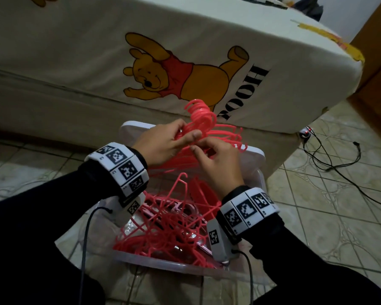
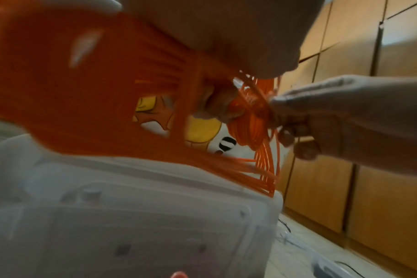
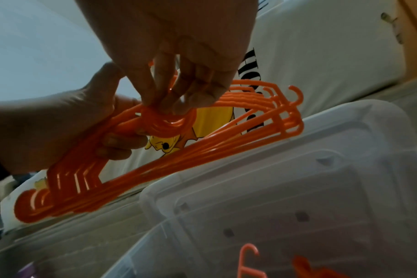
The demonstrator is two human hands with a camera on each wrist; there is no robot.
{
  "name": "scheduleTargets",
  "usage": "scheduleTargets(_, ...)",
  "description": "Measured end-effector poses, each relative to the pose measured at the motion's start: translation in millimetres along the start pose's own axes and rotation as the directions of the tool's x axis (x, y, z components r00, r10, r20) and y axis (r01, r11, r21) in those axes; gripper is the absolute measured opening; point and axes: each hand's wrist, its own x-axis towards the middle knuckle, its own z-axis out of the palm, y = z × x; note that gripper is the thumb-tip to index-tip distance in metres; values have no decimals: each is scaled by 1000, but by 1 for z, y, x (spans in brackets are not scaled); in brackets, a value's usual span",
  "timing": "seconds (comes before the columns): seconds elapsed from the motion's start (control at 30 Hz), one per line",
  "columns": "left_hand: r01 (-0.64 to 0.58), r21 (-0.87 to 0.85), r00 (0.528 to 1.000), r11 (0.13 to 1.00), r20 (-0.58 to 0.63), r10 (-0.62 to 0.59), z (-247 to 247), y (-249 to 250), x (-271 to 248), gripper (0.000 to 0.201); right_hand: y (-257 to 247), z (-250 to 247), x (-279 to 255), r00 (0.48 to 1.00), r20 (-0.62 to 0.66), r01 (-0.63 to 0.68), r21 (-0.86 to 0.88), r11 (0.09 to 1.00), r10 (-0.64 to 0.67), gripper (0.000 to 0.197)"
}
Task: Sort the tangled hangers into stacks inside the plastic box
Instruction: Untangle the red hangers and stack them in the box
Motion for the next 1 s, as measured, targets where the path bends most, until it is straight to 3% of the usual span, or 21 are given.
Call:
scheduleTargets(0.17, -27, 42, 999, 999, 22, 26, 8, 0, -2, 76, 2, 0, 1, 999, -36, -19, 54, 998, 21, 6)
scheduleTargets(0.3, -36, 119, 999, 992, 35, 32, 4, -2, -1, 74, 5, -2, 2, 997, 71, -46, 170, 984, 35, 14)
scheduleTargets(0.43, -36, 188, 999, 981, 45, 28, -1, -9, 3, 44, 15, -2, -3, 975, 206, -137, 238, 961, 88, 18)
scheduleTargets(0.5, -28, 202, 999, 979, 30, 22, -4, -12, 6, 41, 23, 1, -8, 968, 229, -144, 176, 974, 102, 14)
scheduleTargets(0.57, -23, 227, 1000, 974, 13, 21, -7, -14, 9, 50, 34, 4, -14, 939, 335, -68, -57, 996, 83, 11)
scheduleTargets(0.6, -24, 247, 1000, 969, 0, 25, -8, -15, 10, 52, 38, 7, -18, 894, 439, 2, -200, 980, 88, 12)
scheduleTargets(0.67, -26, 282, 999, 959, -25, 35, -11, -17, 12, 53, 43, 17, -28, 752, 646, 192, -402, 895, 129, 17)
scheduleTargets(0.73, -30, 274, 999, 961, -32, 40, -11, -16, 12, 53, 43, 32, -39, 623, 772, 401, -454, 796, 126, 19)
scheduleTargets(0.83, -28, 238, 999, 971, -20, 33, -10, -14, 12, 53, 36, 54, -57, 465, 883, 596, -363, 716, 61, 23)
scheduleTargets(0.93, -4, 226, 1000, 974, -28, 11, -9, -13, 14, 54, 30, 73, -71, 366, 927, 679, -203, 705, -85, 24)
scheduleTargets(1.0, -6, 211, 999, 978, -31, 13, -9, -13, 15, 56, 36, 88, -79, 260, 963, 798, -177, 576, -65, 31)
